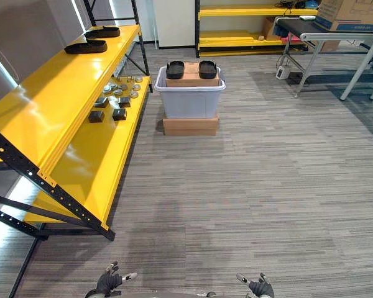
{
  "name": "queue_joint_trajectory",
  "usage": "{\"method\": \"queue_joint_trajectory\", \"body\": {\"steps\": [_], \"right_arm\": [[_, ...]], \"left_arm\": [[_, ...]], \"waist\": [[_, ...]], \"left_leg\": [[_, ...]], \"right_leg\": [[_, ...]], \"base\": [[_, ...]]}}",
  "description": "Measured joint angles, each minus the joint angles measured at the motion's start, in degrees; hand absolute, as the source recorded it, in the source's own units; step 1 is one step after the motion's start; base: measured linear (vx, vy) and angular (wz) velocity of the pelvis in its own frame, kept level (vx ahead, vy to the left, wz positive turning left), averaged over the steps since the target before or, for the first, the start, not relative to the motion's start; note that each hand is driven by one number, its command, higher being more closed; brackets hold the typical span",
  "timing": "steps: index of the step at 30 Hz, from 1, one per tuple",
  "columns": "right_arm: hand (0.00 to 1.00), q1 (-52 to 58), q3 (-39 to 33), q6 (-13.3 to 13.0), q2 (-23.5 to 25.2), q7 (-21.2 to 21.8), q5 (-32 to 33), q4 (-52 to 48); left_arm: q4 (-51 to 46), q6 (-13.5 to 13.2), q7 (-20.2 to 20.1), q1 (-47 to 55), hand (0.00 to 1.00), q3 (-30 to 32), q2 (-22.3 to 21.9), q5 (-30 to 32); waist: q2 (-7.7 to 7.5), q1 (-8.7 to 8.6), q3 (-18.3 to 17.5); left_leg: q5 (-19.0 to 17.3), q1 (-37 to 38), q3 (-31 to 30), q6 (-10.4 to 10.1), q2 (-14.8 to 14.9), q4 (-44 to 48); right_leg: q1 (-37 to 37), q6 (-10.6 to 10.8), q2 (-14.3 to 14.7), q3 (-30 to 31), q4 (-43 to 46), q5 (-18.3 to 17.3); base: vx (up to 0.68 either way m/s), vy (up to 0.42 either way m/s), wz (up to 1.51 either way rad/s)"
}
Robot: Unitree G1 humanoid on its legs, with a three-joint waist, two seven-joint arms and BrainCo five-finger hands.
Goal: Walk over and take plastic housings, then place them on the shelf
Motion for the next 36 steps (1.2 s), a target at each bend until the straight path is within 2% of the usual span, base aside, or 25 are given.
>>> {"method": "queue_joint_trajectory", "body": {"steps": [9,17,21,25,26,28,29,30,31,32,33,34,36], "right_arm": [[0.0,-1.8,0.4,-0.1,-0.1,0.1,-4.4,-1.6],[0.0,-2.0,-0.2,0.4,-0.1,0.1,-1.9,-1.6],[0.0,-2.1,-2.1,0.4,0.1,0.0,-0.7,-1.6],[0.0,-3.0,-3.9,0.6,0.1,-0.4,1.4,-3.8],[0.0,-3.4,-3.9,0.5,0.0,-0.4,1.5,-4.4],[0.0,-5.6,-4.0,0.5,-0.3,-1.0,2.5,-5.9],[0.0,-5.6,-4.0,0.5,-0.3,-1.2,2.5,-5.9],[0.0,-6.6,-3.9,0.5,-0.3,-1.5,2.5,-5.9],[0.0,-7.0,-3.6,0.5,-0.2,-1.4,2.5,-6.1],[0.0,-6.9,-3.6,0.6,-0.2,-1.4,2.5,-6.3],[0.0,-6.2,-3.5,0.6,-0.3,-1.4,2.5,-6.4],[0.0,-6.1,-2.9,0.6,-0.7,-1.4,2.5,-6.6],[0.0,-6.3,-0.5,0.5,-2.1,-1.4,2.5,-8.4]], "left_arm": [[-0.2,0.0,0.0,-0.4,0.0,0.1,0.1,1.9],[-0.2,0.0,0.1,-0.1,0.0,1.6,0.0,-0.6],[-3.1,0.0,0.2,1.0,0.0,3.4,0.0,-1.5],[-6.4,0.0,0.6,1.5,0.0,5.7,0.0,-3.4],[-7.2,-0.1,1.0,1.6,0.0,5.8,0.1,-3.7],[-10.1,-0.7,1.4,1.6,0.0,5.8,0.0,-4.9],[-10.3,-0.7,1.4,1.5,0.0,5.8,0.0,-4.9],[-10.6,-0.9,1.4,0.9,0.0,5.7,0.0,-5.0],[-11.2,-0.9,1.4,0.4,0.0,5.3,0.1,-5.4],[-11.6,-1.0,1.5,0.1,0.0,4.9,0.3,-5.5],[-12.0,-1.0,1.6,-0.5,0.0,4.2,0.6,-5.6],[-12.0,-1.0,1.9,-1.1,0.0,3.8,0.9,-5.6],[-11.9,-1.1,2.4,-2.5,0.0,3.7,1.2,-5.7]], "waist": [[0.23,-0.03,1.0],[0.27,-0.29,1.1],[0.24,-0.24,1.3],[0.32,0.49,1.9],[0.4,0.47,1.9],[0.86,0.81,2.3],[0.91,0.75,2.4],[1.06,0.72,2.6],[1.17,0.08,3.6],[1.05,-0.11,4.4],[1.55,-0.47,5.3],[1.72,-0.76,5.7],[2.81,-1.65,6.9]], "left_leg": [[-0.7,1.3,0.2,-1.0,-0.1,-0.1],[-0.9,1.0,0.7,-0.7,0.0,-0.2],[-2.3,-1.0,1.5,0.4,0.1,1.1],[-6.6,-3.7,4.4,0.6,1.2,5.8],[-7.3,-4.2,4.8,0.7,1.3,6.6],[-10.4,-5.3,7.4,1.8,1.8,10.0],[-10.8,-5.3,7.6,1.9,1.8,10.2],[-11.8,-4.5,8.2,2.1,1.5,10.4],[-12.3,-2.3,7.9,2.6,1.2,9.9],[-12.6,-0.6,7.4,2.9,0.9,9.6],[-13.2,2.4,6.7,2.7,0.8,8.2],[-13.2,4.7,6.1,2.5,1.4,6.9],[-13.6,6.4,5.0,1.9,3.7,6.3]], "right_leg": [[1.3,0.8,-0.2,-0.1,-0.3,-0.5],[1.0,0.7,-0.1,-0.1,-0.7,-0.5],[-0.8,1.1,-0.1,0.0,-0.6,-1.1],[-3.3,1.4,-0.1,1.6,1.2,-3.2],[-4.1,1.6,-0.1,1.8,2.3,-3.6],[-9.9,3.9,-0.9,3.0,14.0,-8.5],[-11.0,4.0,-1.1,2.8,16.0,-9.1],[-15.1,4.8,-2.3,1.4,25.5,-10.9],[-19.2,5.1,-4.2,-1.2,37.5,-10.7],[-20.9,5.1,-5.4,-3.0,41.9,-11.6],[-22.2,3.8,-7.0,-5.9,44.5,-14.0],[-23.9,2.3,-7.0,-8.4,43.0,-15.5],[-27.4,1.8,-5.3,-10.1,36.5,-14.8]], "base": [[0.03,-0.004,-0.01],[-0.04,-0.018,-0.02],[-0.02,-0.004,-0.07],[0.07,0.023,-0.33],[0.22,0.046,-0.53],[0.23,0.057,-0.54],[0.21,0.084,-0.38],[0.2,0.079,-0.15],[0.27,0.091,-0.02],[0.28,0.05,0.25],[0.39,0.042,0.27],[0.5,0.023,0.26],[0.49,-0.037,0.33]]}}
